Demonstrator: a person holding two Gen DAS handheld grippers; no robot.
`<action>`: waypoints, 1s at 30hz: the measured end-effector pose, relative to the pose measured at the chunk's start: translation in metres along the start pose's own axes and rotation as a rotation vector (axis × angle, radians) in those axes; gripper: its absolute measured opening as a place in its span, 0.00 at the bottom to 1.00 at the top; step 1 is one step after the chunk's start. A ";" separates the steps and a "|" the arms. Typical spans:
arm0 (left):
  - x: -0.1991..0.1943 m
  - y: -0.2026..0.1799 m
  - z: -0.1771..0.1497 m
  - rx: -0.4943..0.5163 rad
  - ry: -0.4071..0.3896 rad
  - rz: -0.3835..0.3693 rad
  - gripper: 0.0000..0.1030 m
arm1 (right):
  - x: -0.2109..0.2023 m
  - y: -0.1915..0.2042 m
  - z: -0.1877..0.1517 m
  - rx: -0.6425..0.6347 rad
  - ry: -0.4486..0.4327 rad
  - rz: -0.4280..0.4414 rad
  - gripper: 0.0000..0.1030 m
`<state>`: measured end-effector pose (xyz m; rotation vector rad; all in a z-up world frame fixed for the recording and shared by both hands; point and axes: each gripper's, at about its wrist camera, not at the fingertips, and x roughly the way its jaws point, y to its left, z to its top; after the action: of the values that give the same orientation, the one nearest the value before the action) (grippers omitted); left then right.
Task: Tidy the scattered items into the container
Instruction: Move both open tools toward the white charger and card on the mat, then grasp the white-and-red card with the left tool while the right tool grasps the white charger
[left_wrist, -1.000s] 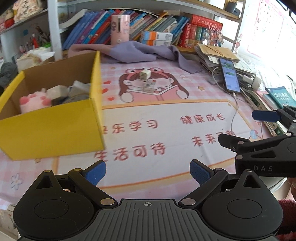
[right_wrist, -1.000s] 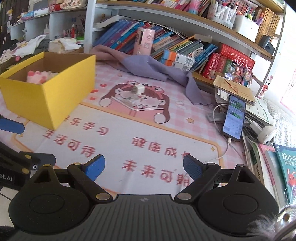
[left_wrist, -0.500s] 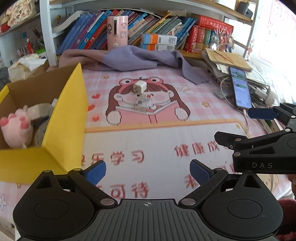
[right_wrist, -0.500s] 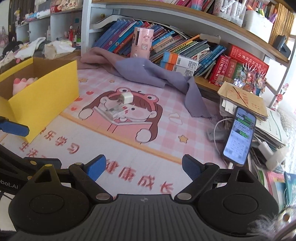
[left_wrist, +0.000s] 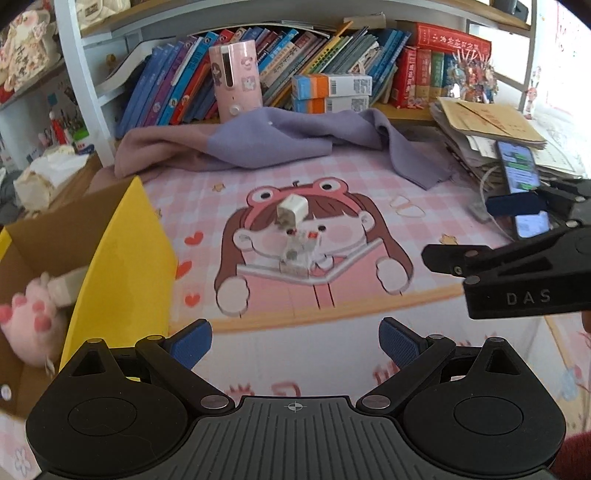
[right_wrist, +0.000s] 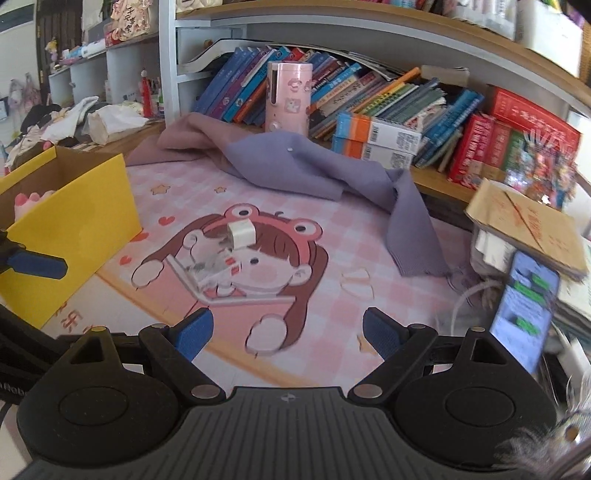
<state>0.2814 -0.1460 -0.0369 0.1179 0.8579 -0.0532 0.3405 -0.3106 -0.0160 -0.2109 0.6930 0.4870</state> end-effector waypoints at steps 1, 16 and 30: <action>0.005 -0.001 0.003 0.006 0.003 0.005 0.96 | 0.006 -0.002 0.005 -0.002 -0.002 0.009 0.86; 0.078 -0.003 0.039 0.064 0.032 0.029 0.92 | 0.106 -0.005 0.064 -0.105 0.044 0.248 0.67; 0.112 0.003 0.054 0.073 0.086 0.015 0.74 | 0.175 0.010 0.077 -0.153 0.146 0.369 0.57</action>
<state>0.3949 -0.1499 -0.0862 0.1962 0.9410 -0.0654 0.4946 -0.2124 -0.0729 -0.2656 0.8432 0.8859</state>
